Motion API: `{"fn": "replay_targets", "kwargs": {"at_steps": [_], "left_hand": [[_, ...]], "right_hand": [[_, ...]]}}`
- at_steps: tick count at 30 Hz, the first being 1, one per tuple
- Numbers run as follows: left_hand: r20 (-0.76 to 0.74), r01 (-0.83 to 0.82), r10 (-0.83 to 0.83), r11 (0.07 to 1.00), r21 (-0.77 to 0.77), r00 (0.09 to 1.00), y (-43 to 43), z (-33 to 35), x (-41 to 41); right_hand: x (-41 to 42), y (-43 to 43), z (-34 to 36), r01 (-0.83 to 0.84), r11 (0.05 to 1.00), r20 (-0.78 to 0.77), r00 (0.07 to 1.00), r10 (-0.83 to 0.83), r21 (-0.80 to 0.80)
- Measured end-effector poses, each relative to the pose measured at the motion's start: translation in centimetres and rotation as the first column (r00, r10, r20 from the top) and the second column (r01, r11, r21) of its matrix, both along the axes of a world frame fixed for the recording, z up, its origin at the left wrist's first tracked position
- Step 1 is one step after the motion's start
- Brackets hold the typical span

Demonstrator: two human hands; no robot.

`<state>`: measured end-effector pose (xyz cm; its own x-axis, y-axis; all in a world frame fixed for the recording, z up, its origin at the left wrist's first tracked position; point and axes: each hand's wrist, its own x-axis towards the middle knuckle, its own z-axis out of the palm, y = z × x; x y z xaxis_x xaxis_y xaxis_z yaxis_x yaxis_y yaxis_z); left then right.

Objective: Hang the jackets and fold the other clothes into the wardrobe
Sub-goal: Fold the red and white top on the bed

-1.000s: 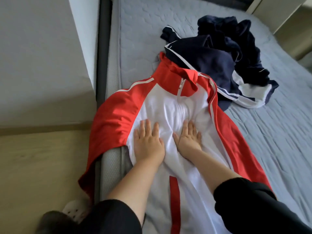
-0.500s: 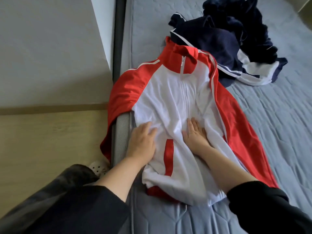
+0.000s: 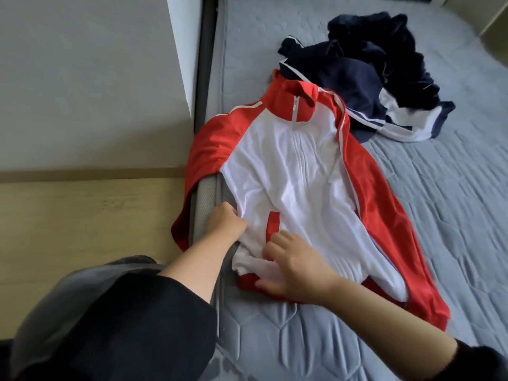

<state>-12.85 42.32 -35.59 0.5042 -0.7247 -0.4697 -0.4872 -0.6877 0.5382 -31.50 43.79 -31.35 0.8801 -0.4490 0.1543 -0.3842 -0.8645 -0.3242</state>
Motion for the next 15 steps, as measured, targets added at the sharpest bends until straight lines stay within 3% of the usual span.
{"fn": "replay_targets", "kwargs": {"at_steps": [2, 3, 6, 11, 13, 15], "left_hand": [[-0.155, -0.064, 0.063, 0.998, 0.004, 0.986, 0.3, 0.4, -0.1], [-0.301, -0.087, 0.095, 0.995, 0.039, 0.949, 0.4, 0.5, -0.2], [-0.667, -0.095, 0.160, 0.987, 0.133, 0.727, 1.0, 0.8, -1.0], [-0.813, -0.304, 0.294, 0.941, 0.152, 0.502, 1.4, 1.3, -0.9], [-0.857, -0.413, 0.327, 0.898, 0.151, 0.397, 1.3, 1.5, -0.5], [-0.886, -0.479, 0.356, 0.858, 0.185, 0.296, 1.1, 1.8, -0.3]], "right_hand": [[-0.6, 1.8, -1.1, -0.150, 0.978, -0.103, 0.985, 0.136, -0.146], [-1.0, 2.6, -2.0, -0.195, 0.958, -0.129, 0.977, 0.171, -0.210], [-1.9, 3.6, -4.0, -0.202, 0.906, -0.138, 0.977, 0.161, -0.372], [-2.5, 0.0, -4.0, 0.127, 0.848, -0.004, 0.989, -0.150, -0.515], [-2.8, -1.3, -3.8, 0.248, 0.843, 0.055, 0.966, -0.254, -0.477], [-3.3, -1.7, -4.3, 0.258, 0.884, 0.052, 0.964, -0.259, -0.390]]}}
